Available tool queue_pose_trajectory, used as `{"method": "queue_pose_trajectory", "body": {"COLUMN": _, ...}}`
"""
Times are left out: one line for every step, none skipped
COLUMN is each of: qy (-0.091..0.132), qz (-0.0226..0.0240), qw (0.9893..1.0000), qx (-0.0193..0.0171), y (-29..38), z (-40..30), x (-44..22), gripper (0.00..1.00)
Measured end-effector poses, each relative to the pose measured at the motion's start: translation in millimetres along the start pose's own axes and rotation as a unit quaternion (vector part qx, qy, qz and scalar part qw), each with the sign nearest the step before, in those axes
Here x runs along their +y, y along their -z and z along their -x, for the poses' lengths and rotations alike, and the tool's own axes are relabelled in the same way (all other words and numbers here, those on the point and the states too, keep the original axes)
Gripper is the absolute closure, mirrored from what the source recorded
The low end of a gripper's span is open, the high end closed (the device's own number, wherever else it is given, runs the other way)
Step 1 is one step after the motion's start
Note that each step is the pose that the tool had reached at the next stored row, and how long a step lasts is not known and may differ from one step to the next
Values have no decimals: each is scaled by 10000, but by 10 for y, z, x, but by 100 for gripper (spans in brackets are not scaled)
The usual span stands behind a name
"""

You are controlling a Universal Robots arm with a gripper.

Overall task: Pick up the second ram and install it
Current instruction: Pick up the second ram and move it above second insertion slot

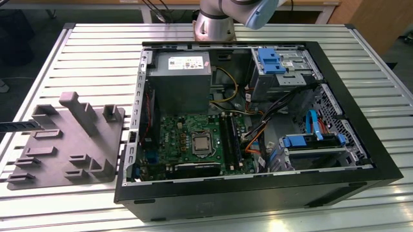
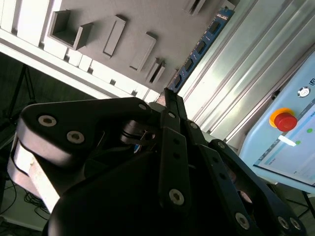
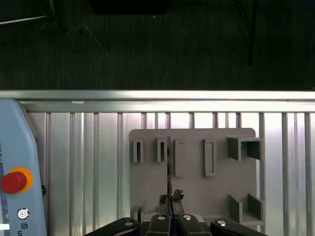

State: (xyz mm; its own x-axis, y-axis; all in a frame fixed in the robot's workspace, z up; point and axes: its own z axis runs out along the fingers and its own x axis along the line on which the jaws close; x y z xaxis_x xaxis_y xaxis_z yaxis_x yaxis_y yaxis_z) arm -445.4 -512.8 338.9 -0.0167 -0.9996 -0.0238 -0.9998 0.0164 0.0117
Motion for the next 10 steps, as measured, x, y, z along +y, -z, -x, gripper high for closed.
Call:
{"method": "queue_pose_trajectory", "body": {"qy": 0, "qz": -2, "qw": 10000, "qx": 0, "y": 4, "z": 0, "x": 2, "gripper": 88}}
{"method": "queue_pose_trajectory", "body": {"qy": 0, "qz": -3, "qw": 10000, "qx": 0, "y": 8, "z": 0, "x": 3, "gripper": 88}}
{"method": "queue_pose_trajectory", "body": {"qy": 0, "qz": -5, "qw": 10000, "qx": 0, "y": 13, "z": 0, "x": 5, "gripper": 88}}
{"method": "queue_pose_trajectory", "body": {"qy": 0, "qz": -7, "qw": 10000, "qx": 0, "y": 17, "z": 0, "x": 7, "gripper": 88}}
{"method": "queue_pose_trajectory", "body": {"qy": 0, "qz": -9, "qw": 10000, "qx": 0, "y": 23, "z": 0, "x": 9, "gripper": 88}}
{"method": "queue_pose_trajectory", "body": {"qy": 0, "qz": -11, "qw": 10000, "qx": 0, "y": 27, "z": 0, "x": 11, "gripper": 88}}
{"method": "queue_pose_trajectory", "body": {"qy": 0, "qz": -12, "qw": 10000, "qx": 0, "y": 32, "z": 1, "x": 13, "gripper": 88}}
{"method": "queue_pose_trajectory", "body": {"qy": 1, "qz": -14, "qw": 10000, "qx": 0, "y": 37, "z": 0, "x": 15, "gripper": 88}}
{"method": "queue_pose_trajectory", "body": {"qy": 0, "qz": -16, "qw": 10000, "qx": 0, "y": 42, "z": 1, "x": 17, "gripper": 88}}
{"method": "queue_pose_trajectory", "body": {"qy": 1, "qz": -18, "qw": 10000, "qx": -1, "y": 47, "z": 1, "x": 18, "gripper": 88}}
